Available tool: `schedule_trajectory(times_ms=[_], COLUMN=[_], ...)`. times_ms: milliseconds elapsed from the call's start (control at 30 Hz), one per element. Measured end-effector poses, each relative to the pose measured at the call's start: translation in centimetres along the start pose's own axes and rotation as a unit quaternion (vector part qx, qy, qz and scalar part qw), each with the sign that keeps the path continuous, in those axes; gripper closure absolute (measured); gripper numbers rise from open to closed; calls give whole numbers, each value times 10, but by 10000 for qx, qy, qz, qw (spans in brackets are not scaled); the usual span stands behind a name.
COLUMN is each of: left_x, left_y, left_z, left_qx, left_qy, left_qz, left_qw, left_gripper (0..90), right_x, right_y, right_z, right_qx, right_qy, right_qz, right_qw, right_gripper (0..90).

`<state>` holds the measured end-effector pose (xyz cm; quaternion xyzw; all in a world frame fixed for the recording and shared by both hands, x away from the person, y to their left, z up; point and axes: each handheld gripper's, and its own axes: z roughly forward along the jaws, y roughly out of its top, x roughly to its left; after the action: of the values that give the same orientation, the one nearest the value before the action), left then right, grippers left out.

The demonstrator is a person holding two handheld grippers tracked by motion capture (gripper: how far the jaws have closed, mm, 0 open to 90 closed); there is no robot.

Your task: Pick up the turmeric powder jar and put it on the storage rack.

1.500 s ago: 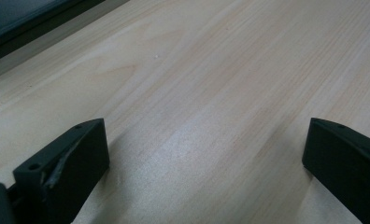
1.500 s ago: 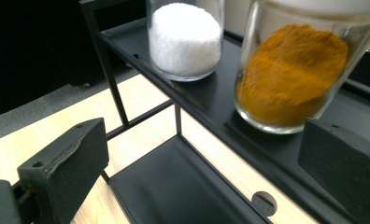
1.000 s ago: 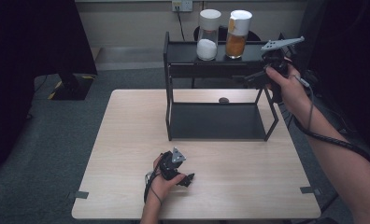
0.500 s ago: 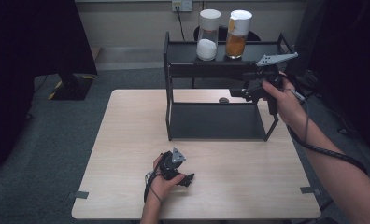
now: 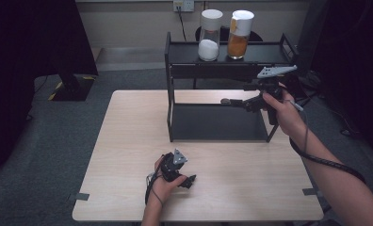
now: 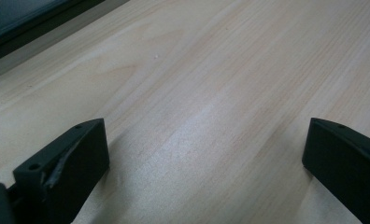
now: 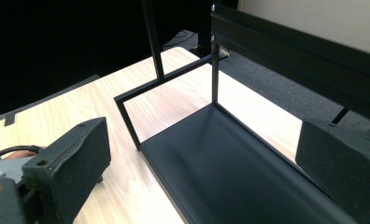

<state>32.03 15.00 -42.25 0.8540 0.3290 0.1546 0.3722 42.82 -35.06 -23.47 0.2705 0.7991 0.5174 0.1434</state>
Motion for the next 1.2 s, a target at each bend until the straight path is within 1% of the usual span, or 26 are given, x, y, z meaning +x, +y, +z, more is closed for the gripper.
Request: schedule_trajectory(times_ms=[400,800,1200], left_x=[0,0,0], left_y=[0,0,0], left_z=[0,0,0], left_qx=[0,0,-2], left_qy=[-1,-1,-1], left_qz=[-1,-1,-3], left_qw=[10000,10000,10000], left_gripper=[0,0,0], right_x=[-2,-1,2], right_y=[-28,-45,-68], right_z=[10,16,23], right_qx=[69,149,203], right_qy=[41,52,146], right_qz=[176,229,306], right_qw=[9998,9996,9992], right_gripper=[25,26,26])
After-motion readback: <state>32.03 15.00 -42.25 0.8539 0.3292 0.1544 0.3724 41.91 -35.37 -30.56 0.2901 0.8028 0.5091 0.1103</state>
